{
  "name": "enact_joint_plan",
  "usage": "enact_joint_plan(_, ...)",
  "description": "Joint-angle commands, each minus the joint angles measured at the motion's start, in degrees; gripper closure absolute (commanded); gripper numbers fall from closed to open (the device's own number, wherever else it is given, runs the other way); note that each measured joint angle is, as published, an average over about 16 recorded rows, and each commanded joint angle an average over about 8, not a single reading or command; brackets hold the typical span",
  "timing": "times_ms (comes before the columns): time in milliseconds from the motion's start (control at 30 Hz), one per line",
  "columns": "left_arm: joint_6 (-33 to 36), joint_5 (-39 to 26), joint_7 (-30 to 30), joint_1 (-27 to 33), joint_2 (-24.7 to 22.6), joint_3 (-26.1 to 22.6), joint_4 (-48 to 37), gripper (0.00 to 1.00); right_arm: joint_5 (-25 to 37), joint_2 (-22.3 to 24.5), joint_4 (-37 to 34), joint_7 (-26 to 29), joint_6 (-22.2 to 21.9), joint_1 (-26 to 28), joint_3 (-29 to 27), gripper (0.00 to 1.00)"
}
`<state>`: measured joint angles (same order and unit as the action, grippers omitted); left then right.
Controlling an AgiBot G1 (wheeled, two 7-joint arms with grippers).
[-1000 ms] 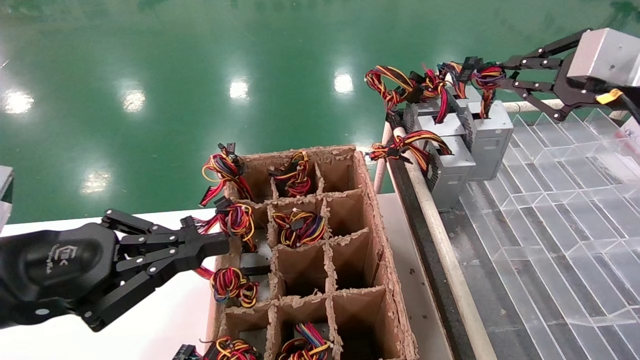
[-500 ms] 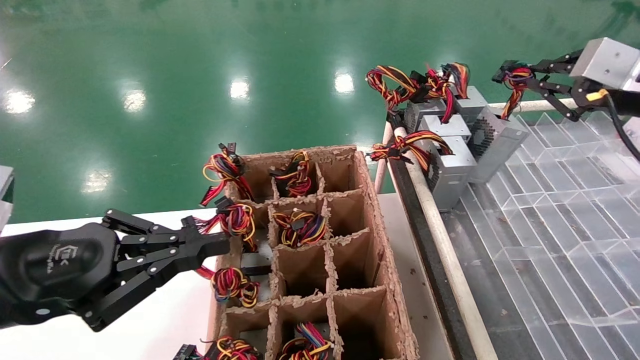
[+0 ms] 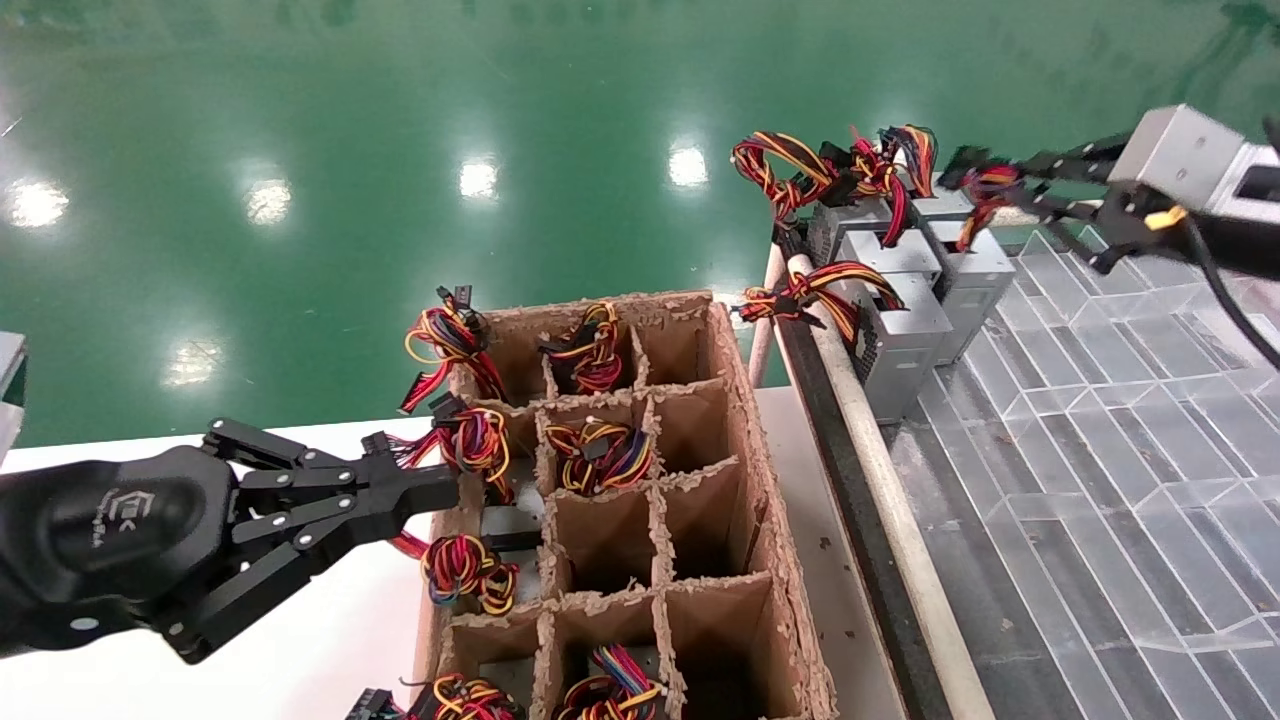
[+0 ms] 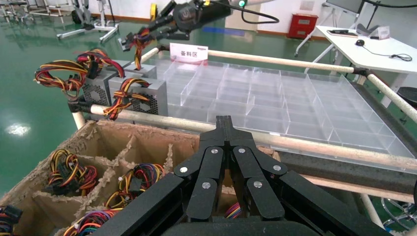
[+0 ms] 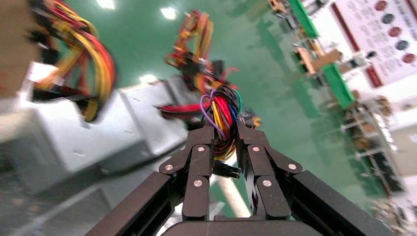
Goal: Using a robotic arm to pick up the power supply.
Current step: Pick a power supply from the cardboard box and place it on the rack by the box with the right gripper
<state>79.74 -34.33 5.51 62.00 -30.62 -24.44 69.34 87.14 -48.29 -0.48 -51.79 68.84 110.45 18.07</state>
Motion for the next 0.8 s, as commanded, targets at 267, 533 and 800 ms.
enact_joint_plan(267, 0.0, 0.0, 0.0, 0.0, 0.0, 0.0, 0.0, 1.0, -0.78, 0.02, -0.92, 1.94, 2.13, -0.97, -0.56, 0.12)
enact_joint_plan(533, 0.0, 0.0, 0.0, 0.0, 0.0, 0.0, 0.0, 1.0, -0.53, 0.33, -0.56, 3.89, 3.66, -0.43, -0.38, 0.0)
enact_joint_plan(800, 0.0, 0.0, 0.0, 0.0, 0.0, 0.0, 0.0, 1.0, 0.77, 1.57, -0.55, 6.59, 5.47, 0.73, 0.52, 0.0)
